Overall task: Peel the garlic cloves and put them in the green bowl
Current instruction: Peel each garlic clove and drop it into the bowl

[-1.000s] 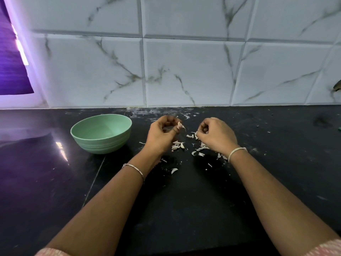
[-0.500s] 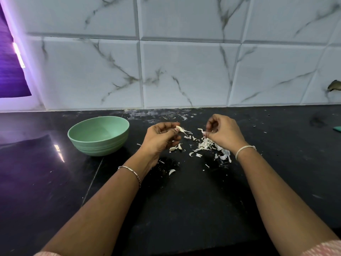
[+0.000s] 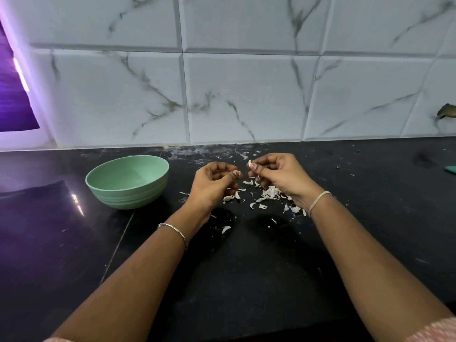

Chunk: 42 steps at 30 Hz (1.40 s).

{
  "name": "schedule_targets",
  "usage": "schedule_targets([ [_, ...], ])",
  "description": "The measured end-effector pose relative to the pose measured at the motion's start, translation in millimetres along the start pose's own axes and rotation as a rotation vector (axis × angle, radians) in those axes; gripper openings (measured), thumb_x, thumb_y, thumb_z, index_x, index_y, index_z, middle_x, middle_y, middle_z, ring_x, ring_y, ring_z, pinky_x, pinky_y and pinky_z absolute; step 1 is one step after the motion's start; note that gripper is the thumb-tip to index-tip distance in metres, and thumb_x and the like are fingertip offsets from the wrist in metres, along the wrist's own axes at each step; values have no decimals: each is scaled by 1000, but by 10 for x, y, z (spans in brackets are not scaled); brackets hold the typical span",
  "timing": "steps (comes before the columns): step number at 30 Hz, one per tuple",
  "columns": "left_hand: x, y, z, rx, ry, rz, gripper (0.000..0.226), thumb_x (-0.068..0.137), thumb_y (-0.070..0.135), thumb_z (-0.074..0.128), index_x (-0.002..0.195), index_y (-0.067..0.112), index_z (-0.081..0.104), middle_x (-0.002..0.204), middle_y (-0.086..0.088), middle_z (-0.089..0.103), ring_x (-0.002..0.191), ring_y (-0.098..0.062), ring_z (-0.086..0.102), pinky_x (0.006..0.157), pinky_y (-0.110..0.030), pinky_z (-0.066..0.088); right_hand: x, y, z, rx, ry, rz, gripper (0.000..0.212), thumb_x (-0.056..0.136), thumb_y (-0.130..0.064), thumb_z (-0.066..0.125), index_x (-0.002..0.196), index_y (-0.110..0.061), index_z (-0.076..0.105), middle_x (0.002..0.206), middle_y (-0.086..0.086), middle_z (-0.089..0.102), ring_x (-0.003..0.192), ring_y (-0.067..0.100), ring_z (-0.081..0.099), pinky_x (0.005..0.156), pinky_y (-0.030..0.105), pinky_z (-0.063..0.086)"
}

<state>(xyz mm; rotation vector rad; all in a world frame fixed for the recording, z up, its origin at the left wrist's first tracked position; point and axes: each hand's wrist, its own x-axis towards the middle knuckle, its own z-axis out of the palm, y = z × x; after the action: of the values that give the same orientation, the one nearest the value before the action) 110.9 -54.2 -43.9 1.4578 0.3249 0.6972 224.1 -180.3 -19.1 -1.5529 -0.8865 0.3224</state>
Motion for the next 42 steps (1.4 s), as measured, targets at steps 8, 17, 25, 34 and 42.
schedule_targets([
  [8,62,-27,78,594,76,270,9,90,27,68,83,24,63,71,11,62,62,-5,56,60,-18,46,42,45,-245,131,137,78,12,88,-7,67,99,-5,65,81,3,72,65,7,62,57,18,49],
  [17,154,-6,377,888,-76,276,30,85,-2,60,85,22,77,108,1,64,85,-13,64,85,-29,53,79,97,-314,124,255,102,10,90,-1,63,97,2,70,76,4,69,49,0,52,47,12,43],
  [25,174,-43,375,645,8,155,25,88,23,48,77,11,67,73,-5,71,71,-22,68,73,-39,55,54,39,-285,73,182,101,4,89,-1,66,89,-4,67,76,2,70,54,-5,61,47,9,41],
  [34,188,-16,261,172,-87,46,1,91,14,66,92,14,67,88,-10,69,68,-12,65,65,-23,55,15,40,-205,-60,90,45,9,83,-3,72,80,-11,68,71,-5,63,50,-11,52,50,5,38],
  [42,171,-10,244,35,-29,6,4,84,7,73,88,8,72,77,-7,69,61,-9,59,57,-19,50,37,65,-156,-158,89,27,8,90,-10,66,97,-6,70,78,-6,63,69,0,52,59,4,41],
])
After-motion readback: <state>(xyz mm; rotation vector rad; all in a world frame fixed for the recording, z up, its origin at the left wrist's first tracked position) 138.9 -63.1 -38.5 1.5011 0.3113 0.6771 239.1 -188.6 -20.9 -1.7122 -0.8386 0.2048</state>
